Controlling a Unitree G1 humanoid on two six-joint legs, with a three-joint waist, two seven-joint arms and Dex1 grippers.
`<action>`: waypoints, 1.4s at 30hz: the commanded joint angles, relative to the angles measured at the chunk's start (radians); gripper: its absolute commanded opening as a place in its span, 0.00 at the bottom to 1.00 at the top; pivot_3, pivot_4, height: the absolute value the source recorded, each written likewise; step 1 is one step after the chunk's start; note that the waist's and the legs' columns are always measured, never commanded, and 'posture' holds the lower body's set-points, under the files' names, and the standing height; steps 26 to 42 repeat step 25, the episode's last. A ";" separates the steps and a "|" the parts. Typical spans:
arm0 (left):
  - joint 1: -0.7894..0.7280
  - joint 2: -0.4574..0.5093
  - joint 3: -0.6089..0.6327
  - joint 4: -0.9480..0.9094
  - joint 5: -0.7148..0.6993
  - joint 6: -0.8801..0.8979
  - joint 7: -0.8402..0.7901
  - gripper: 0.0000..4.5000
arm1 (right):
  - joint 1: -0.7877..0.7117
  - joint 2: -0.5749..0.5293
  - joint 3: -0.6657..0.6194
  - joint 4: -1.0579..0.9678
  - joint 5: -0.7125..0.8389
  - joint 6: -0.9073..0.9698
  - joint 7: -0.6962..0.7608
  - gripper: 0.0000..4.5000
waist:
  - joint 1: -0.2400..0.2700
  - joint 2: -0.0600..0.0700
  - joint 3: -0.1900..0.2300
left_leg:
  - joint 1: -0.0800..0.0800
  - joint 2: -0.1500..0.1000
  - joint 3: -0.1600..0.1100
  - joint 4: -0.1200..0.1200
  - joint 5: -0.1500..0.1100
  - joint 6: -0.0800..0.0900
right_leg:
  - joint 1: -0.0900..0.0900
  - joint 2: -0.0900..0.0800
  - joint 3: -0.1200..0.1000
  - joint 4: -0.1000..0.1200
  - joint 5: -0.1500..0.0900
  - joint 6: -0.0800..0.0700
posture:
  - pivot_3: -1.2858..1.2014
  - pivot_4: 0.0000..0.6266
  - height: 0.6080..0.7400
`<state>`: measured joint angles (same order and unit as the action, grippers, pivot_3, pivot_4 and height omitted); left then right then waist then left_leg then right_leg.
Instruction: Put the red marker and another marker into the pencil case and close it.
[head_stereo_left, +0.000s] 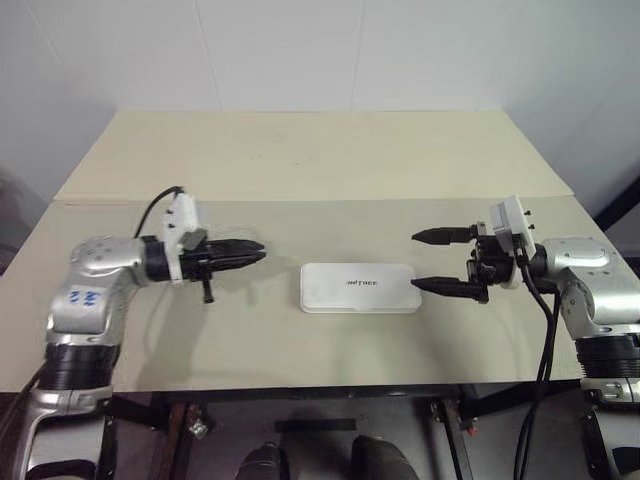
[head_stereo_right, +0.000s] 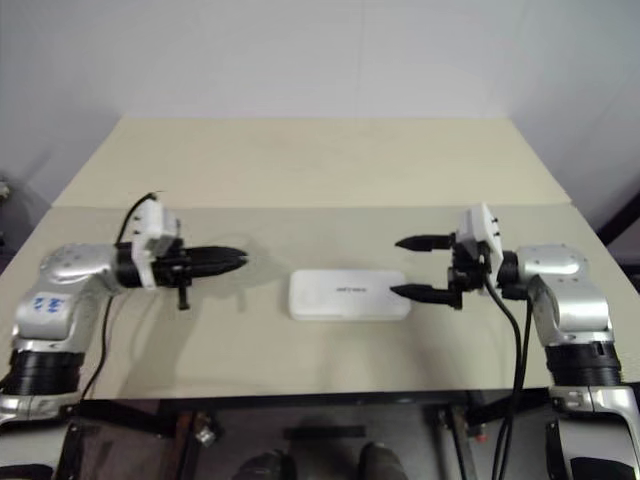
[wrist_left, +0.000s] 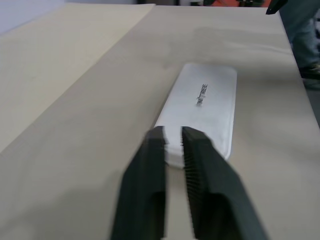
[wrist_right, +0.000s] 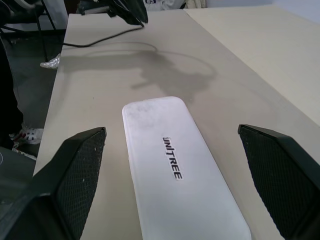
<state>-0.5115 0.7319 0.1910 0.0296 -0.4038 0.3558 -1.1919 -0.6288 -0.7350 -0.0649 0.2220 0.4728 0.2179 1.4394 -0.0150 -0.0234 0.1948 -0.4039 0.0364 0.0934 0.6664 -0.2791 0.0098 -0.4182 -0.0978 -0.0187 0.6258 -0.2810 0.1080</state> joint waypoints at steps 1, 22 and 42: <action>0.037 0.051 0.102 -0.049 -0.060 -0.049 -0.018 0.42 | -0.020 -0.021 -0.025 0.019 -0.001 -0.039 0.021 1.00 | 0.000 0.000 0.000 | 0.000 0.000 0.000 0.000 0.000 0.000 | 0.000 0.000 0.000 0.000 0.000 0.000 | 0.52 0.24 1.00; 0.218 0.141 0.213 -0.123 -0.131 -0.037 0.025 0.99 | -0.077 -0.046 -0.058 0.222 -0.069 -0.199 -0.005 1.00 | -0.016 0.000 0.000 | 0.001 0.001 0.001 -0.003 -0.001 0.000 | 0.000 -0.001 0.000 -0.001 -0.001 -0.001 | 0.52 0.24 1.00; 0.227 0.152 0.212 -0.135 -0.135 -0.032 0.016 0.99 | -0.080 -0.038 -0.054 0.230 -0.071 -0.206 -0.008 1.00 | -0.016 0.000 0.000 | 0.001 0.001 0.001 -0.003 -0.001 0.000 | 0.000 -0.002 0.000 -0.001 -0.001 -0.001 | 0.52 0.24 1.00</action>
